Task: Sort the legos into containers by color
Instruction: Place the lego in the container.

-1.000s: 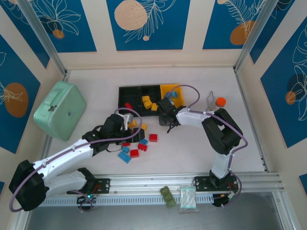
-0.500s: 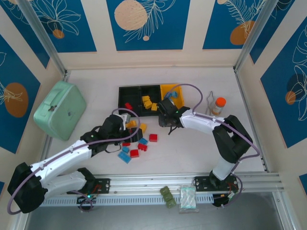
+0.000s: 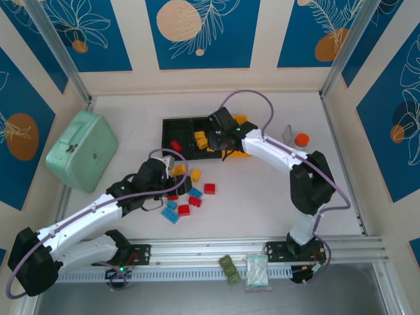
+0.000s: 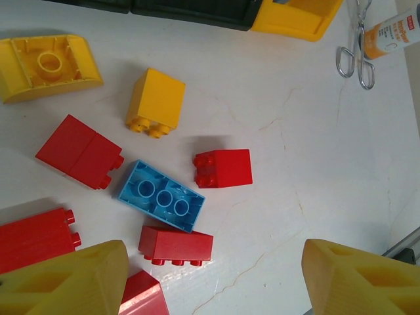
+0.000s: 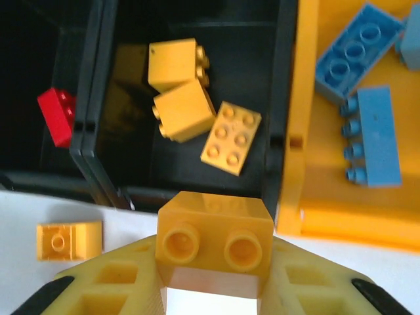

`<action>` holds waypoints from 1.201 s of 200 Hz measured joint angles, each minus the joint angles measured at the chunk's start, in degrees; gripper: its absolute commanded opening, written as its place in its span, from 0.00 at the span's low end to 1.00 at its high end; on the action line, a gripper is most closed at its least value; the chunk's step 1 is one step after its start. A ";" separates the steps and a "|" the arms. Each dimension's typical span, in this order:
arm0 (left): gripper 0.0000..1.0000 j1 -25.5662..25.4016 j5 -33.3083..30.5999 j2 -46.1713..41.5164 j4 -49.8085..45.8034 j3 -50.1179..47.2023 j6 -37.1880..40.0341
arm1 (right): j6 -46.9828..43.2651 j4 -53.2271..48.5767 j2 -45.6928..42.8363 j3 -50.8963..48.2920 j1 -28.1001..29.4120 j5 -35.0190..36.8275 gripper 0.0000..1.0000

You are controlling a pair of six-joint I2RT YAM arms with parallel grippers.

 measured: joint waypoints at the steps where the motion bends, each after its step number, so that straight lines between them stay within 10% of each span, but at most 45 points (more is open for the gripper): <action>1: 0.70 0.00 -0.02 0.00 -0.02 0.00 0.00 | -0.04 -0.20 0.39 0.50 -0.11 -0.04 0.33; 121: 0.70 0.00 -1.22 -2.58 -1.79 -0.55 -0.26 | -3.72 -12.24 26.08 32.61 -4.31 -1.03 0.40; 240: 0.70 0.00 -2.62 -4.46 -4.81 -0.83 -0.39 | -4.70 -12.15 19.87 25.68 -2.67 -1.03 0.50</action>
